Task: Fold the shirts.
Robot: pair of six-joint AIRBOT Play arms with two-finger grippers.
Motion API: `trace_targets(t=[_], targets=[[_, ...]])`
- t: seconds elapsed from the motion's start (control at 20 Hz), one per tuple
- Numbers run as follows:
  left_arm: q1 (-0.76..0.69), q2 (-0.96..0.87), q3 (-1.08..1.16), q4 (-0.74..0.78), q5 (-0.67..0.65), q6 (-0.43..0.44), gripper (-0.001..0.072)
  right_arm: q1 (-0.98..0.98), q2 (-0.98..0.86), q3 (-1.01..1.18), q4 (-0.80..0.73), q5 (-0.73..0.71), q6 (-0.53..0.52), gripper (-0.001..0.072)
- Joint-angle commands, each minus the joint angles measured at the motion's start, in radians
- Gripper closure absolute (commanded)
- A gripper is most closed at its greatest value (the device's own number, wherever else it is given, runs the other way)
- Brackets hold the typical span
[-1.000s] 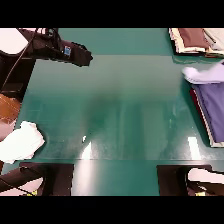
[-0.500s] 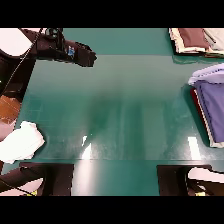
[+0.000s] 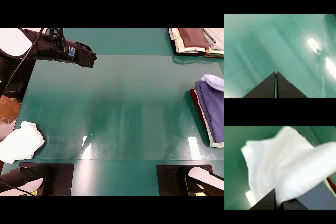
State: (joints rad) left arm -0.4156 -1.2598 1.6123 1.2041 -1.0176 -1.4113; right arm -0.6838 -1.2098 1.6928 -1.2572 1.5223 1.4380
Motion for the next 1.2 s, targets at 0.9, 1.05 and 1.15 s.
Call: trace_targets(t=[0.9, 1.05, 1.15], targets=[[0.0, 0.0, 0.0, -0.001, 0.026, 0.005, 0.0679, 0.632, 0.203, -0.259, 0.173, -0.227, 0.0, 0.0695], [0.0, 0.0, 0.0, -0.001, 0.058, 0.005, 0.0679, 0.732, 0.203, -0.253, 0.148, -0.248, 0.0, 0.0696], [0.0, 0.0, 0.0, -0.001, 0.069, 0.005, 0.0679, 0.758, 0.203, -0.253, 0.129, -0.248, 0.0, 0.0695]])
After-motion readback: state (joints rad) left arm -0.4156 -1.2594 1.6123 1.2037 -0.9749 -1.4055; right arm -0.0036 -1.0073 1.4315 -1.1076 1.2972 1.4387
